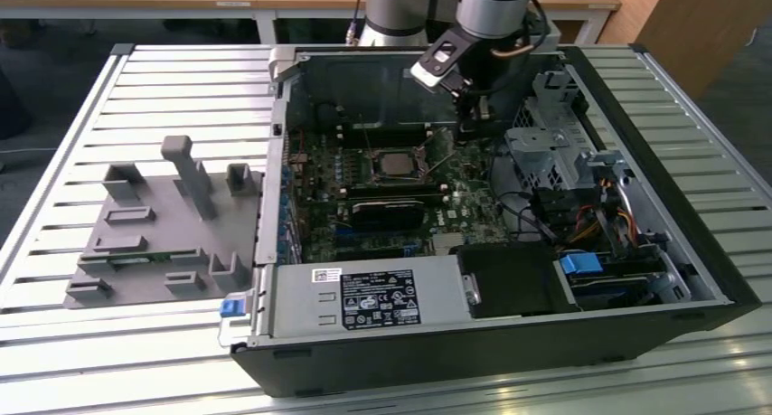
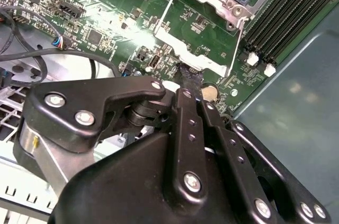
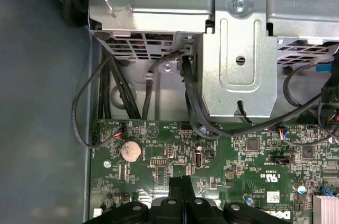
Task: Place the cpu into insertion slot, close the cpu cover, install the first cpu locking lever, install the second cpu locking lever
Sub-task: 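Close the cpu cover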
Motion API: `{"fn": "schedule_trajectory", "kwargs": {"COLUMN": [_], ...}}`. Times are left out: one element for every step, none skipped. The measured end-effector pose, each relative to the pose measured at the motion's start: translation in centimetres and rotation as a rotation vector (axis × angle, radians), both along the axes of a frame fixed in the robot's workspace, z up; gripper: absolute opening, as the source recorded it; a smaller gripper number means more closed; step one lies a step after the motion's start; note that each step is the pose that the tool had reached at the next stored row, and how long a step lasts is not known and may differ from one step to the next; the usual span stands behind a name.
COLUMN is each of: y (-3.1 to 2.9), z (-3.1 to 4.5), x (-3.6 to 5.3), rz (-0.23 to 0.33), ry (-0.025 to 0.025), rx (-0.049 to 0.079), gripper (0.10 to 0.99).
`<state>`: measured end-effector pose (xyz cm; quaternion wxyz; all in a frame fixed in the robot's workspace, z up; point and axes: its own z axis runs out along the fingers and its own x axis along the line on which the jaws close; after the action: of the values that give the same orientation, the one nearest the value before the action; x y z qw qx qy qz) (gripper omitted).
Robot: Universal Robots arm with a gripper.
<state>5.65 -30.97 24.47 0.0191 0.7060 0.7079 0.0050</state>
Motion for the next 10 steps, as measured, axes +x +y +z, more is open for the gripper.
{"fn": "schedule_trajectory", "kwargs": {"y": [0.0,0.0,0.0,0.0,0.0,0.0,0.0,0.0,0.0,0.0], "z": [-0.01,-0.01,-0.02,-0.02,-0.02,-0.01,-0.02,-0.02,-0.01,-0.02], "x": [-0.04,-0.06,-0.09,-0.12,-0.16,-0.21,-0.26,-0.33,-0.39,-0.46], "rz": [0.0,0.0,0.0,0.0,0.0,0.0,0.0,0.0,0.0,0.0], "ry": [0.0001,0.0,0.0,-0.0001,0.0,0.0,0.0,0.0,0.0,0.0], "rx": [0.0,0.0,0.0,0.0,0.0,0.0,0.0,0.0,0.0,0.0], "gripper": [0.106,0.106,0.106,0.106,0.106,0.106,0.106,0.106,0.106,0.106]}}
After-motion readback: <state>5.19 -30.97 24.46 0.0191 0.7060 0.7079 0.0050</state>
